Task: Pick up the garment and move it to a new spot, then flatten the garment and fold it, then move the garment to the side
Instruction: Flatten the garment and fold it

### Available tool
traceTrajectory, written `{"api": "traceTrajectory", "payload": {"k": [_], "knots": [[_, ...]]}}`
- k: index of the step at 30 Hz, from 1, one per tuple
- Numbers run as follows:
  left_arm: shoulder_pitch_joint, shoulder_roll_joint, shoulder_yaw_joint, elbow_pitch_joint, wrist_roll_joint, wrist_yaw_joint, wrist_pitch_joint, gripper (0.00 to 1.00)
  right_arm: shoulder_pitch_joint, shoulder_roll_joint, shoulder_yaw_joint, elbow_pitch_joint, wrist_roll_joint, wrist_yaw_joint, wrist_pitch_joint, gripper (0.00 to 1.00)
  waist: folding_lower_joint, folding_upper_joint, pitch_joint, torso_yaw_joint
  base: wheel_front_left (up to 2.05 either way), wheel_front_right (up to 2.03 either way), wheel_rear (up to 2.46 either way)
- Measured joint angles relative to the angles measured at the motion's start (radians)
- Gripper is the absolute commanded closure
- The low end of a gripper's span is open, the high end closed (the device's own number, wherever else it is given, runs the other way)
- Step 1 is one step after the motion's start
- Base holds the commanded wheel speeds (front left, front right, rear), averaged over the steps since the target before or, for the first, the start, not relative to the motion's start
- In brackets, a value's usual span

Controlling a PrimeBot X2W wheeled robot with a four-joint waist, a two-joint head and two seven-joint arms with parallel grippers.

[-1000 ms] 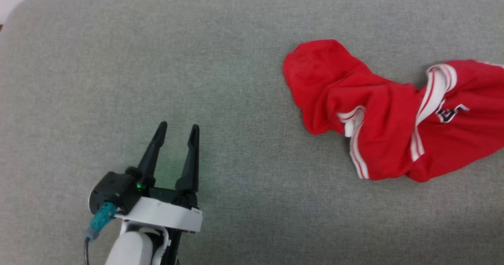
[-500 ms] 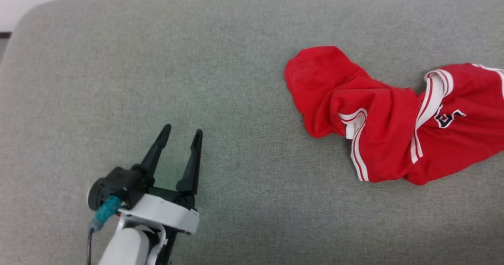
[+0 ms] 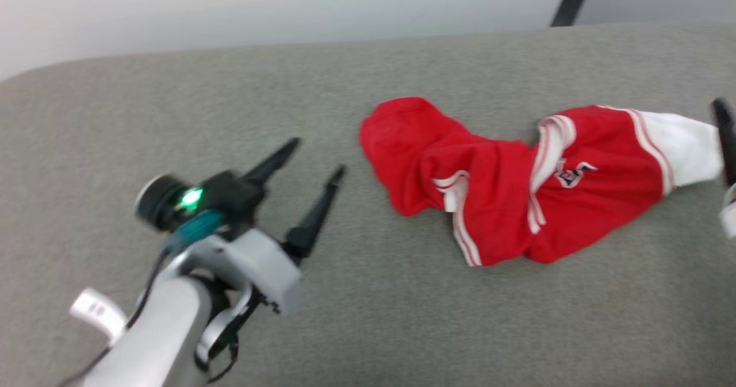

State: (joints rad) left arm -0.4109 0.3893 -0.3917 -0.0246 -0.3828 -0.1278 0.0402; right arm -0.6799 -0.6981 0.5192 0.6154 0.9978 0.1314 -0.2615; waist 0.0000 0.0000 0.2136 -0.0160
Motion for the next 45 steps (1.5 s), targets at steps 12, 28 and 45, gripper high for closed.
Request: {"api": "traceTrajectory", "payload": {"k": [12, 28, 45], "knots": [[-0.354, 0.129, -0.488, 0.052, -0.326, -0.001, 0.426, 0.0, 0.371, 0.232, -0.315, -0.284, -0.229, 0.0, -0.002, 0.0, 0.0, 0.0, 0.0, -0.152, 0.0, 0.0, 0.0], [-0.503, 0.085, -0.643, 0.339, -0.529, -0.002, 0.47, 0.0, 0.367, 0.323, -0.342, -0.332, -0.331, 0.0, -0.002, 0.0, 0.0, 0.0, 0.109, -0.291, 0.0, 0.0, 0.0], [-0.606, 0.087, -0.599, 0.336, -0.76, -0.002, 0.426, 1.0, 0.361, 0.36, -0.322, -0.314, -0.336, 0.0, -0.002, 0.0, 0.0, 0.0, 0.12, -0.317, 0.0, 0.0, 0.0]]}}
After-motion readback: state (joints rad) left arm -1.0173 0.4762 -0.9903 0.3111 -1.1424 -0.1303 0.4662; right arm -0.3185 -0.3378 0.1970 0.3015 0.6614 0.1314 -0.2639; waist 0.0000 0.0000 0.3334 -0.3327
